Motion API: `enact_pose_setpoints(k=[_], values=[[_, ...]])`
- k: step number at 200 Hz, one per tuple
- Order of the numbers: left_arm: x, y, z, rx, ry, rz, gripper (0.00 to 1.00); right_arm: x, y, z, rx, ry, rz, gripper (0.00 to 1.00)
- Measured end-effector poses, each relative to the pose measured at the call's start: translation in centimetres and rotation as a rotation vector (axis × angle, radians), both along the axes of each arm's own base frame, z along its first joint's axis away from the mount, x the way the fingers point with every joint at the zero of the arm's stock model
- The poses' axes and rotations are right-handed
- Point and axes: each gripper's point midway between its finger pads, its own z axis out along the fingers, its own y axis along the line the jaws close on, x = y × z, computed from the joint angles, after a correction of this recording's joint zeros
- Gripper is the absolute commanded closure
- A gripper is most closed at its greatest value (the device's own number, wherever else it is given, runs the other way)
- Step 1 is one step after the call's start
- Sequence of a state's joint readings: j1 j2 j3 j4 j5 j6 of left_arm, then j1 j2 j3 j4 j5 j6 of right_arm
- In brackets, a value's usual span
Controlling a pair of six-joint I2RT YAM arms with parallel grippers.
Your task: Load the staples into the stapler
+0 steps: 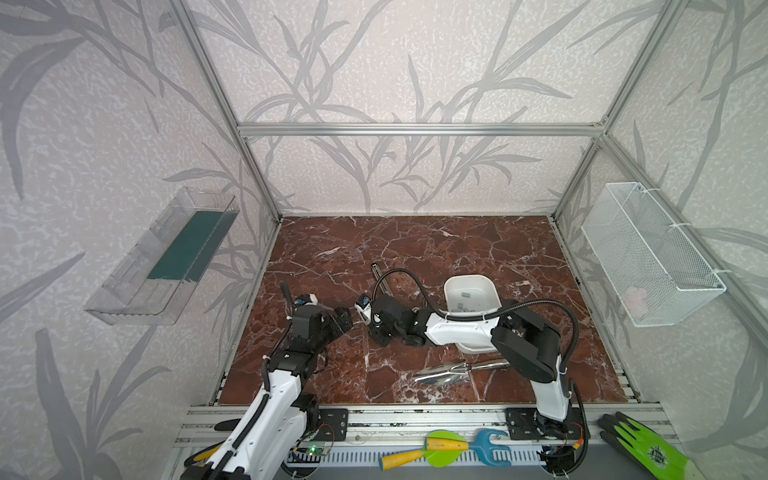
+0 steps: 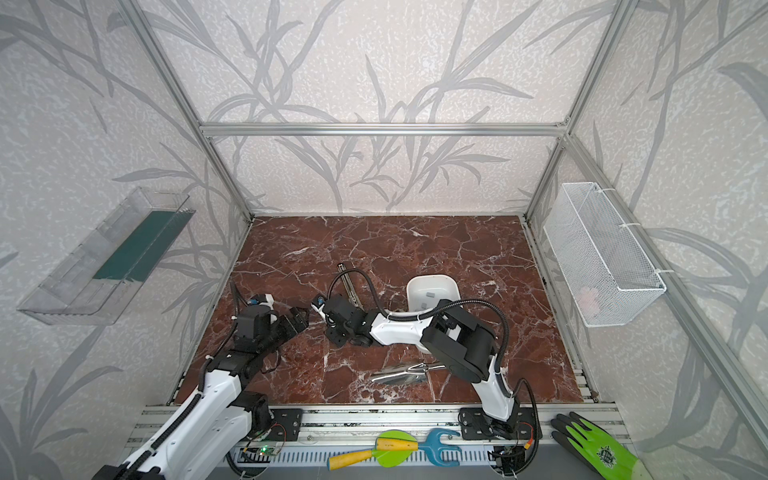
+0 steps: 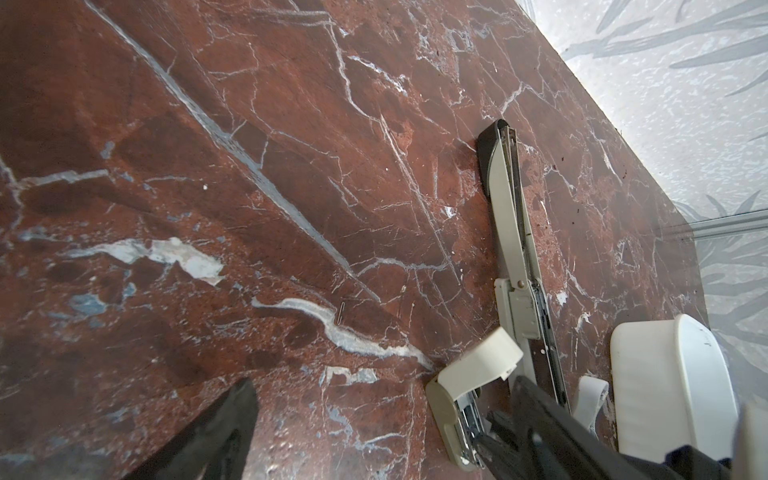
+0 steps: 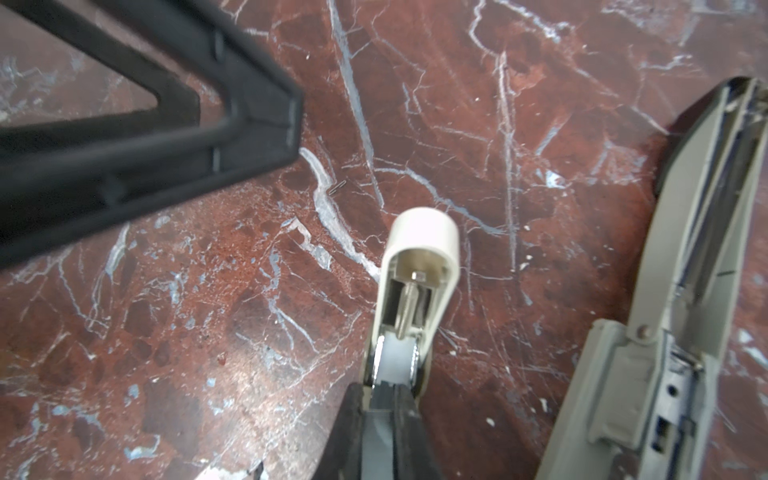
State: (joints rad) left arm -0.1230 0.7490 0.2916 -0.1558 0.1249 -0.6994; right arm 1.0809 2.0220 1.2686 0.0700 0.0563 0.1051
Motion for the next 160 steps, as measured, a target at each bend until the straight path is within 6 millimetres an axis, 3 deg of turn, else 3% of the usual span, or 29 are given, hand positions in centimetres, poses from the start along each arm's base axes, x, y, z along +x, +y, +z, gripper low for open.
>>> enact_pose_setpoints(k=[160], values=[[0.0, -0.01, 0.01, 0.0, 0.0, 0.0, 0.05, 0.42, -0.01, 0.22, 0.02, 0.006, -0.044, 0.9]])
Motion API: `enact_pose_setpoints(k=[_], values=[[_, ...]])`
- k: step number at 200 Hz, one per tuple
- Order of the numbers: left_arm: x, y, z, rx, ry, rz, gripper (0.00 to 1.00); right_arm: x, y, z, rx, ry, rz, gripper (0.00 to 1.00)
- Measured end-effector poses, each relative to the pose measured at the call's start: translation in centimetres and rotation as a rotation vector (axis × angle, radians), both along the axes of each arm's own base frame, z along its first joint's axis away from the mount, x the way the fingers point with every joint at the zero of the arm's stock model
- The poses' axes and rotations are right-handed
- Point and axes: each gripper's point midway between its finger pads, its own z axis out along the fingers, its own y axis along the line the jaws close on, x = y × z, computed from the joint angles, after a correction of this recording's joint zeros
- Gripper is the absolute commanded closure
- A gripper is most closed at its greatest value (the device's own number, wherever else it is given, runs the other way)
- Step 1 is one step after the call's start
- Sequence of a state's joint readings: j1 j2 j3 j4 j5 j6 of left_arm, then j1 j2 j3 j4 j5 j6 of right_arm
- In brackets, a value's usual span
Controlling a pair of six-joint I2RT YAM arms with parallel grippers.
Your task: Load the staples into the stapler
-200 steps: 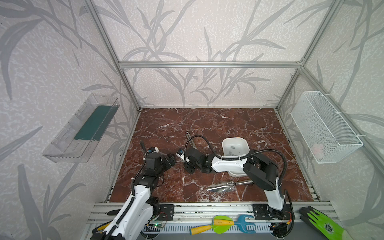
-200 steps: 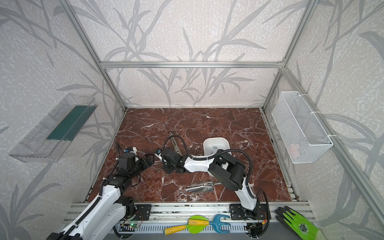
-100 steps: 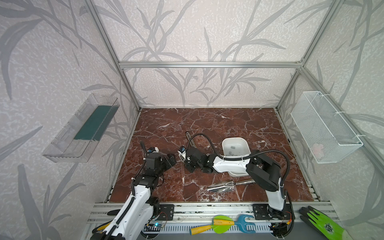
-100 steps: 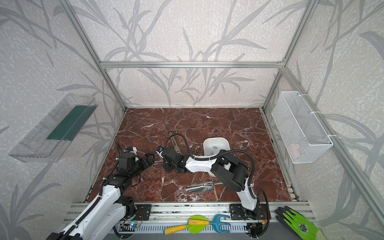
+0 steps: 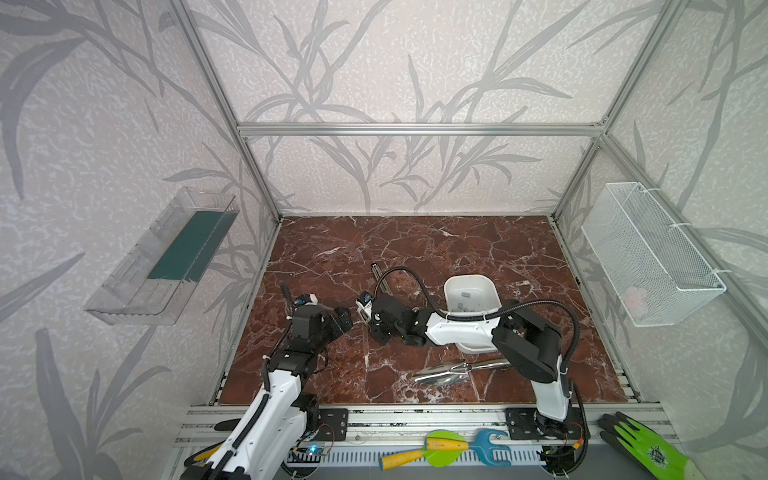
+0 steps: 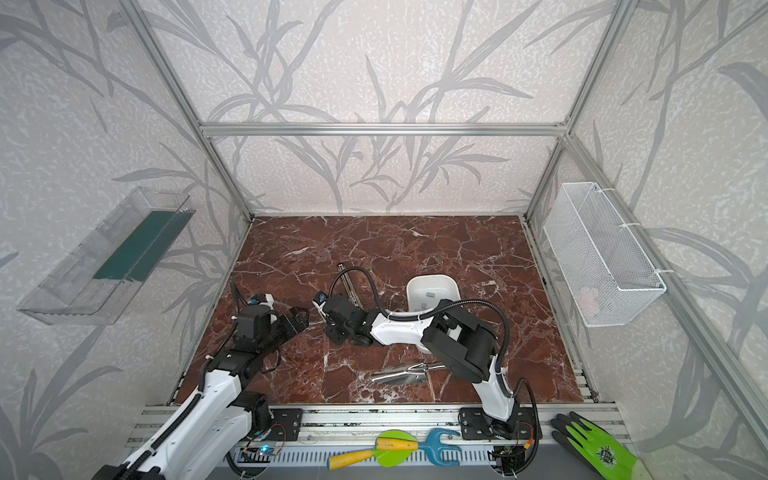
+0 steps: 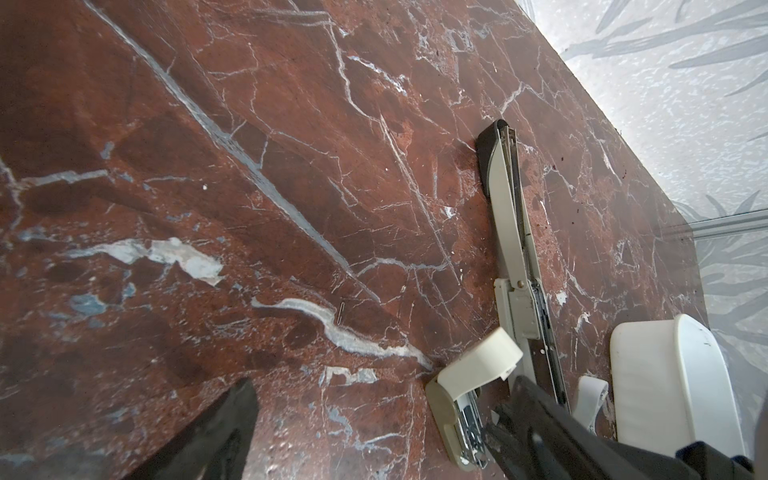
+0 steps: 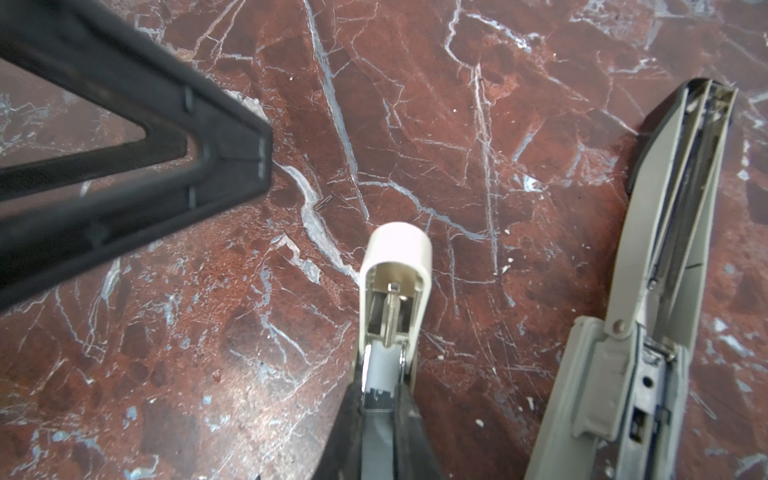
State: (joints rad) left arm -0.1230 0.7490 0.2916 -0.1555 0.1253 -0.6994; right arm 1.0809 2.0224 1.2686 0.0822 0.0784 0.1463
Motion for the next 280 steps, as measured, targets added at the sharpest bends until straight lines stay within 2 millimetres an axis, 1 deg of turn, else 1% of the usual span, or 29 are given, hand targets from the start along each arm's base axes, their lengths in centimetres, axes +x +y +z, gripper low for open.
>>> enact_pose_setpoints(k=[161, 203, 248, 280], values=[[0.0, 0.0, 0.0, 0.0, 0.0, 0.0, 0.05, 0.1, 0.3, -0.2, 0.009, 0.018, -0.02, 0.9], [0.0, 0.0, 0.0, 0.0, -0.001, 0.0, 0.05, 0.3, 0.3, -0.4, 0.004, 0.024, -0.034, 0.9], [0.0, 0.0, 0.0, -0.001, -0.002, 0.0, 0.05, 0.4, 0.1, -1.3, -0.02, 0.032, -0.045, 0.9], [0.0, 0.0, 0.1, 0.0, -0.003, 0.0, 0.05, 0.5, 0.1, -1.2, -0.02, 0.028, -0.048, 0.9]])
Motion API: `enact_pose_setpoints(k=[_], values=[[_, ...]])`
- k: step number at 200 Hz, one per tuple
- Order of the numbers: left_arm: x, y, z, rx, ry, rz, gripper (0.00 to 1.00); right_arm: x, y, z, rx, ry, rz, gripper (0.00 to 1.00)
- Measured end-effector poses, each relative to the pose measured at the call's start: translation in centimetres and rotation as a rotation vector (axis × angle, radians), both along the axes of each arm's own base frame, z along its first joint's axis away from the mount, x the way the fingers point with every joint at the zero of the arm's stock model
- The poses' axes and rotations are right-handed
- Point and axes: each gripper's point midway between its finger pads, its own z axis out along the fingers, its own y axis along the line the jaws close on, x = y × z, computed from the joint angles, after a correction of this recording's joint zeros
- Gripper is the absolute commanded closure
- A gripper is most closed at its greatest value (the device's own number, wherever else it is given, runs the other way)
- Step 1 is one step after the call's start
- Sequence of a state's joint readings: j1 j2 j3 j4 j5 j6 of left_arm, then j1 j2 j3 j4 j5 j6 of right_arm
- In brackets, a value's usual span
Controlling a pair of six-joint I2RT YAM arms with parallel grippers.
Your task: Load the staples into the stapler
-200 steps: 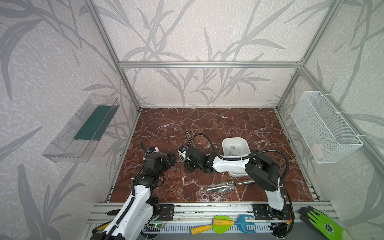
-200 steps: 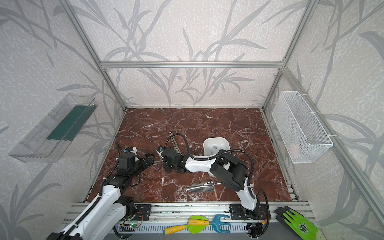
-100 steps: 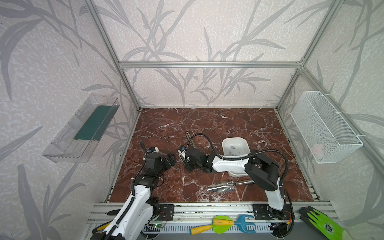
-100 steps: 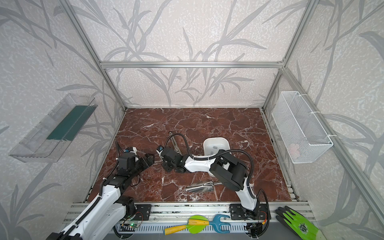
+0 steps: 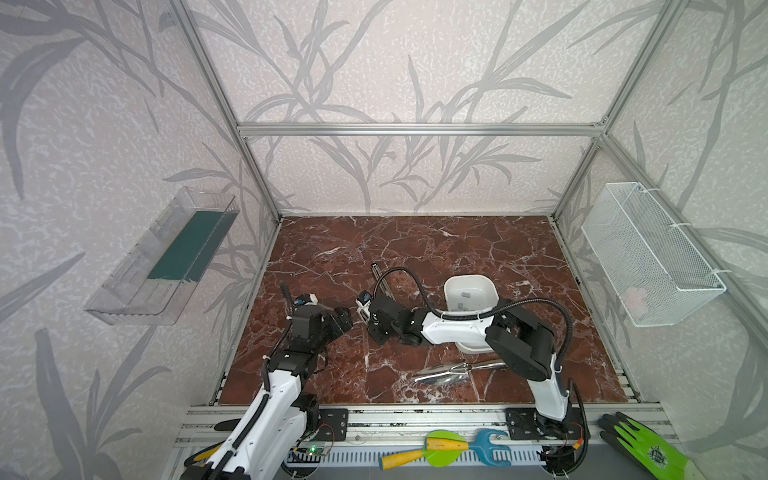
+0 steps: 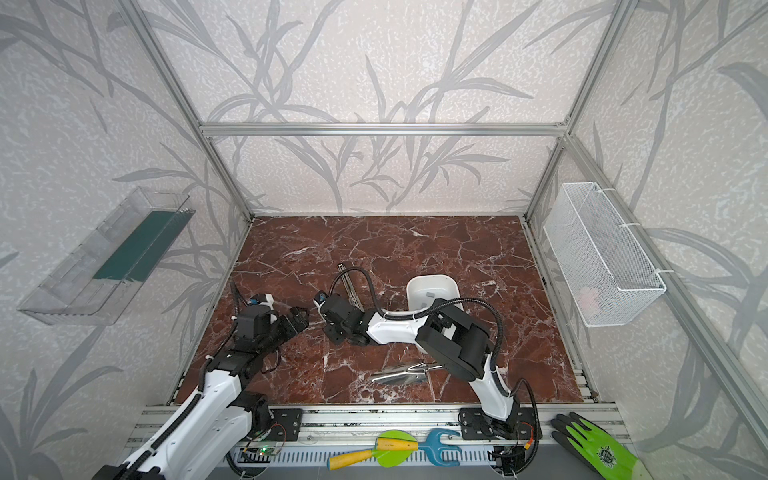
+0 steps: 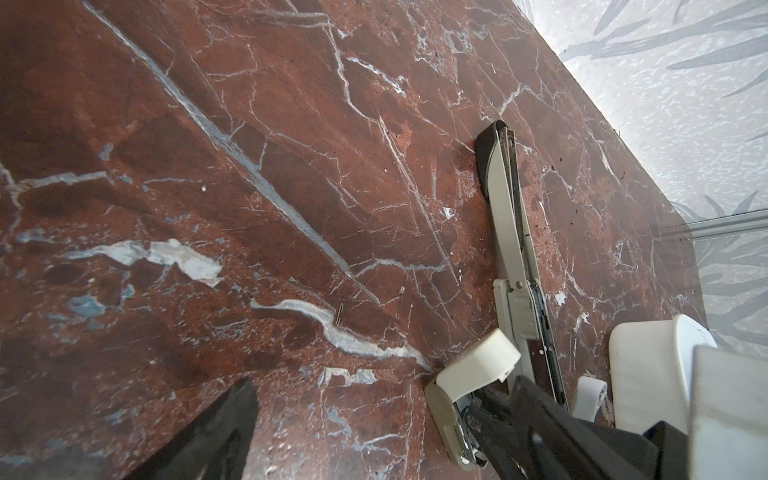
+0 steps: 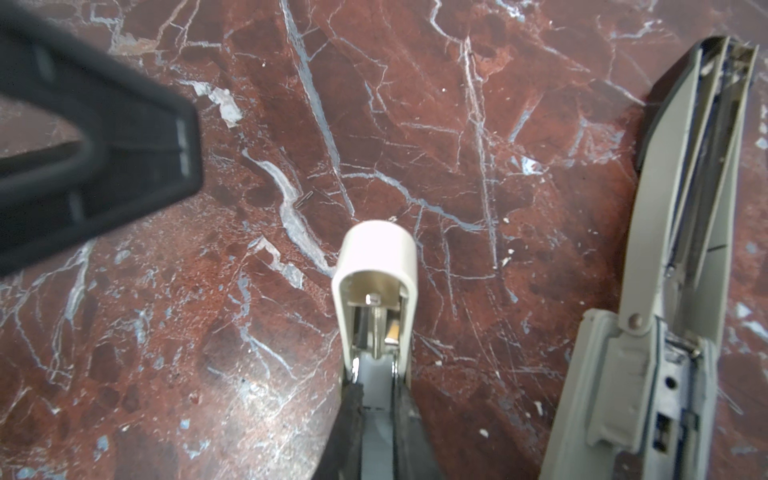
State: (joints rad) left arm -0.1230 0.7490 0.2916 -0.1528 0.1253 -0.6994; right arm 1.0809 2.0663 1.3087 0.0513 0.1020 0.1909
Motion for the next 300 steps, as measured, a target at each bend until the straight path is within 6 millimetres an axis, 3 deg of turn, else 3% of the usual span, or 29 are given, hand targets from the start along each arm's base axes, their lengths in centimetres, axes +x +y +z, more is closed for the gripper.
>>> enact_pose_setpoints(k=[300], values=[[0.1, 0.0, 0.1, -0.001, -0.004, -0.001, 0.05, -0.7, 0.0, 1.0, -0.003, -0.012, -0.025, 0.9]])
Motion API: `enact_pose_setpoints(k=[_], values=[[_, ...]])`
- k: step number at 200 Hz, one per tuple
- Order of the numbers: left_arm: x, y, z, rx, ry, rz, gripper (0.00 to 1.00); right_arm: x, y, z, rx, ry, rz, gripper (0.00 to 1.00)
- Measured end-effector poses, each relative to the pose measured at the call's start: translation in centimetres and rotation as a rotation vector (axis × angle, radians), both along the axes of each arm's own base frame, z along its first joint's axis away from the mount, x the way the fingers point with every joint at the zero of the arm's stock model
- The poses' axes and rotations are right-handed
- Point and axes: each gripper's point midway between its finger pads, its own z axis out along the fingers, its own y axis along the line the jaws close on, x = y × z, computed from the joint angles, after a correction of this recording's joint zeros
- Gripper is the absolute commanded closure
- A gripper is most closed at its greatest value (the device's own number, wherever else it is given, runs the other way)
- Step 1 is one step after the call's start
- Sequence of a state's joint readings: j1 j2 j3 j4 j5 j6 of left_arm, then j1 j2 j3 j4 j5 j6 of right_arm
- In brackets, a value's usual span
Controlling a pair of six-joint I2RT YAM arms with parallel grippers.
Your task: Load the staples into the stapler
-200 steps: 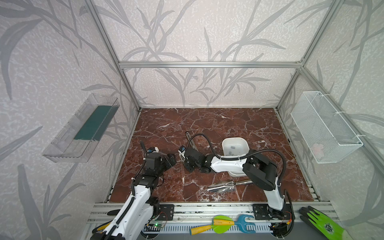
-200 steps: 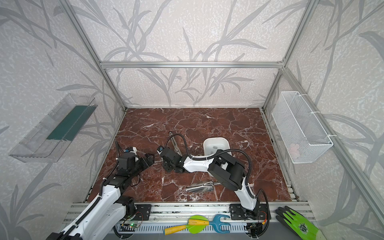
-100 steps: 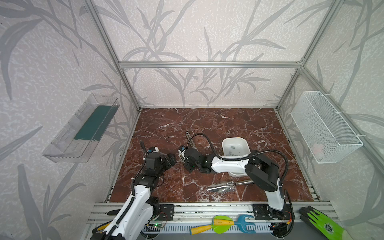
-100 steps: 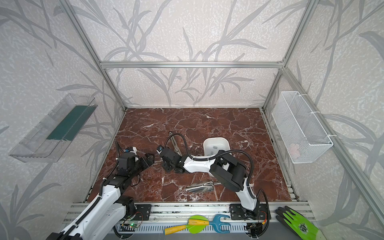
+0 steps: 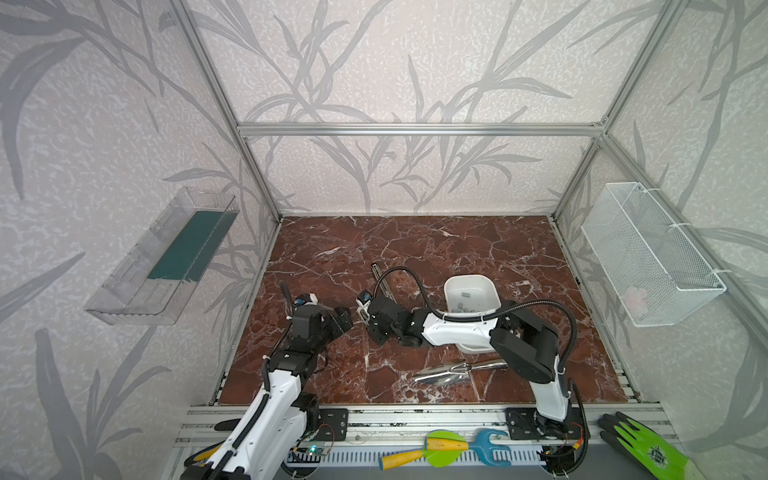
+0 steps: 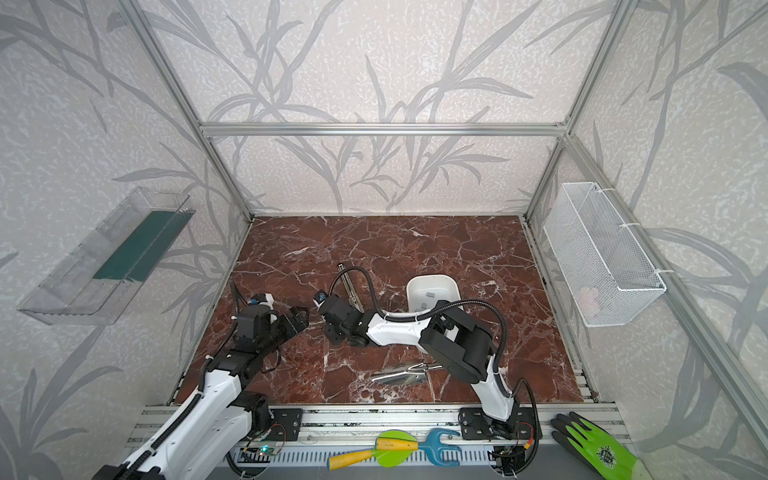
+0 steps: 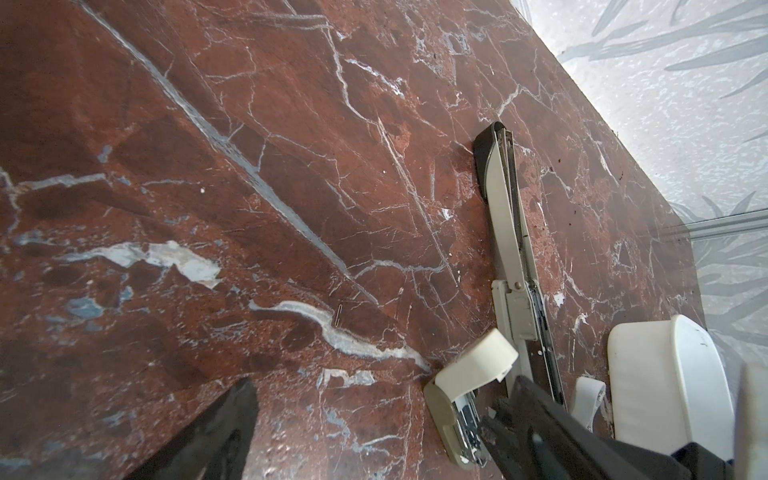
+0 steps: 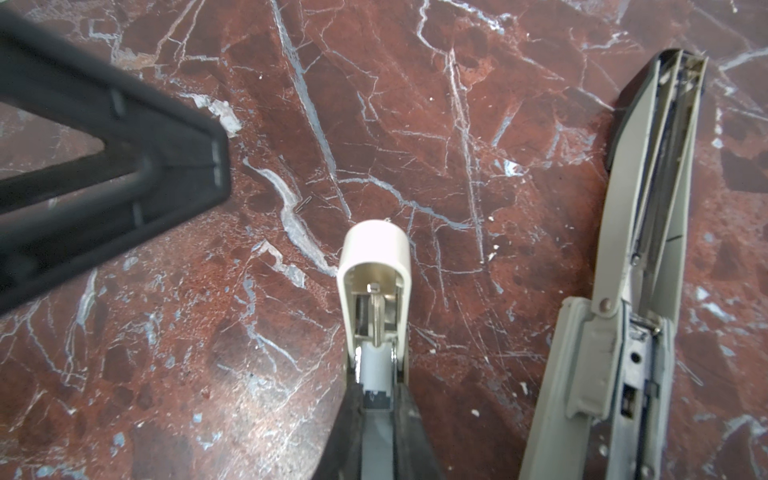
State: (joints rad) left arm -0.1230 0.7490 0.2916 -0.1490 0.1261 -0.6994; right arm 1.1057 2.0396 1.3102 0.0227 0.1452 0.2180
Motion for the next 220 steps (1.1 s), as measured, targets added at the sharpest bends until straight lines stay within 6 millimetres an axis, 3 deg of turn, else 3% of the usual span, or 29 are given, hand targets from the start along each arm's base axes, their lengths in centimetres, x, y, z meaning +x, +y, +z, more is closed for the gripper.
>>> enact_pose_setpoints(k=[116, 220], values=[[0.0, 0.0, 0.0, 0.0, 0.0, 0.0, 0.05, 0.0, 0.4, 0.2, 0.008, 0.004, 0.004, 0.9], [0.0, -0.1, 0.0, -0.002, 0.0, -0.003, 0.05, 0.1, 0.7, -1.1, -0.013, 0.014, 0.003, 0.9]])
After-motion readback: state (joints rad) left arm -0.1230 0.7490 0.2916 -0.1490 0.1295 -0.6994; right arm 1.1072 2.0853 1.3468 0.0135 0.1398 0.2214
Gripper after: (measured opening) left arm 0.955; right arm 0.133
